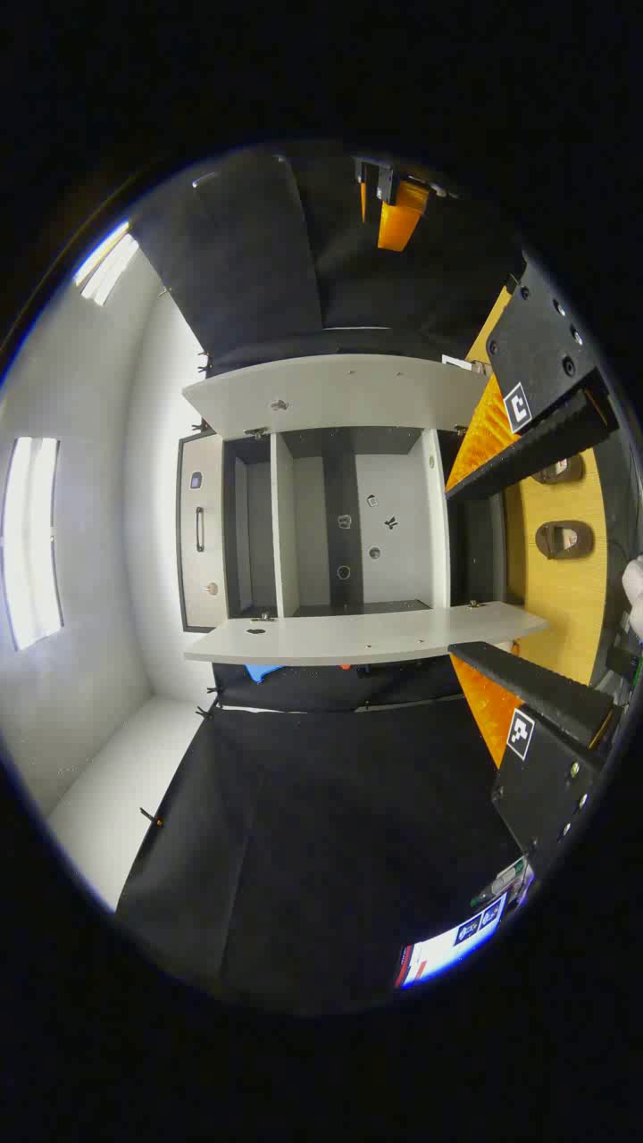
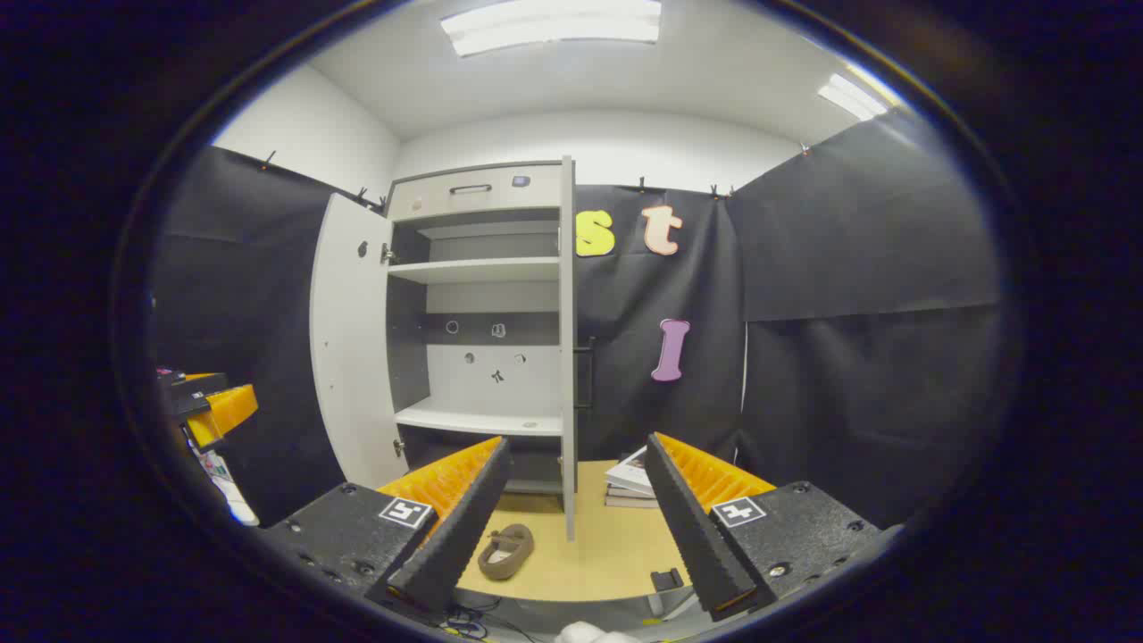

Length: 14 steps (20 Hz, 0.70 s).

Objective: Grab one shoe with the right hand and put it into the shoe cabinet, grab the other shoe with the left hand and put it into the shoe cabinet; then close the right door with the right hand and the left door with the left hand.

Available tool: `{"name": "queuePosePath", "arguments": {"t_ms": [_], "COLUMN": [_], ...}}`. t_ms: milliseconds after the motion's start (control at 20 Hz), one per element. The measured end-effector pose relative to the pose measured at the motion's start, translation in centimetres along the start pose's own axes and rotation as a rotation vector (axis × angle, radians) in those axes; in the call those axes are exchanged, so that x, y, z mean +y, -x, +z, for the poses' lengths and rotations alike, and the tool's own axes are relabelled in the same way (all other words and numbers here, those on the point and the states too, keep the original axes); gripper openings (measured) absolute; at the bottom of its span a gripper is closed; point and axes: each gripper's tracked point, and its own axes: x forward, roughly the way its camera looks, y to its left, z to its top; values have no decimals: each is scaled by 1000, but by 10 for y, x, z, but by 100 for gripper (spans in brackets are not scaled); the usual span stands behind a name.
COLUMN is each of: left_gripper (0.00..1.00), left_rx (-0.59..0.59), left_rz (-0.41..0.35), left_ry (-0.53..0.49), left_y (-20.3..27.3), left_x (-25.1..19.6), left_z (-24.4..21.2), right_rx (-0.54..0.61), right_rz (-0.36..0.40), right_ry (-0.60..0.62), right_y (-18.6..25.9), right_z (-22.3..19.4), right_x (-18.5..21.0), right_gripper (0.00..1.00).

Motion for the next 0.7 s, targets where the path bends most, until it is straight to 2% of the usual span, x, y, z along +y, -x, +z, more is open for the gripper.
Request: {"name": "queuePosePath", "arguments": {"t_ms": [450,700], "left_gripper": [96,96], "left_rx": [13,36], "left_rz": [2,13], "left_ry": [5,6], "left_y": [2,1], "left_x": [0,0], "left_z": [2,1], "right_rx": [12,54], "right_rz": [2,39], "right_ry": [10,19], "right_y": [-3,-15], "right_z": [-4,-22], "right_x": [4,23], "right_gripper": [99,99]}}
